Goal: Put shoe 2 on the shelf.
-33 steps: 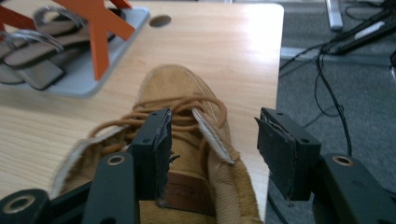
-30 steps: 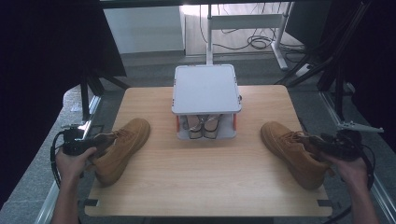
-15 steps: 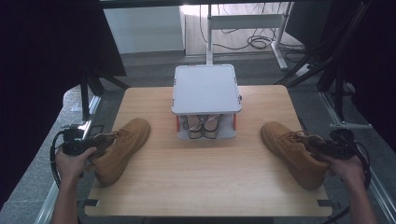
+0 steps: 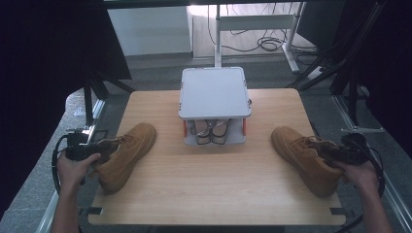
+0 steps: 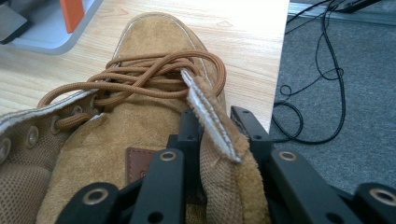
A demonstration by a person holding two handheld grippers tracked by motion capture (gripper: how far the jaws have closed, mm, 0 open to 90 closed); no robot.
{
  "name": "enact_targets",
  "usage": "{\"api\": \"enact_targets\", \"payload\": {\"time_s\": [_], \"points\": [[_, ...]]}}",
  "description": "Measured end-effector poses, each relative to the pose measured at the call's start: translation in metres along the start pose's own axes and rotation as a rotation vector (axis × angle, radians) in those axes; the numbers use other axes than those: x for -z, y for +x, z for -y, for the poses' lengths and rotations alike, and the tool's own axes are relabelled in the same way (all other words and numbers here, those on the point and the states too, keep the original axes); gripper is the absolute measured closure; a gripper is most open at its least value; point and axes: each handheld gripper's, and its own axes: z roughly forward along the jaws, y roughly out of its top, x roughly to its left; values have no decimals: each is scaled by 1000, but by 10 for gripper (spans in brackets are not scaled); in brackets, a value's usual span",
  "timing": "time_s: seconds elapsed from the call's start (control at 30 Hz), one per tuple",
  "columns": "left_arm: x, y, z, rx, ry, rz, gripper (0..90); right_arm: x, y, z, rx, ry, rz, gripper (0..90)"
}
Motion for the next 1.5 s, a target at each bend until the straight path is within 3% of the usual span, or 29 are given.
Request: {"api": "enact_targets", "payload": {"time_s": [0.23, 0.47, 0.63, 0.7, 0.8, 1.03, 1.2, 1.5], "points": [[0, -1, -1, -8, 10, -10, 790, 0, -2, 2, -30, -18, -16, 775], [2, -6, 2, -9, -19, 6, 810, 1, -2, 4, -48, -47, -32, 797], [3, -9, 4, -4, -43, 13, 813, 1, -4, 8, -101, -86, -64, 807], [5, -9, 5, 10, -60, 38, 814, 2, -3, 9, -109, -100, -68, 809], [6, -13, 4, 2, -70, 35, 813, 3, -2, 10, -120, -126, -82, 812], [10, -19, 4, 25, -107, 66, 811, 5, -2, 13, -173, -192, -136, 814], [14, -21, 2, 44, -138, 94, 810, 8, -2, 13, -200, -241, -144, 815], [31, -25, -5, 88, -231, 175, 808, 22, -1, 10, -303, -351, -204, 812]]}}
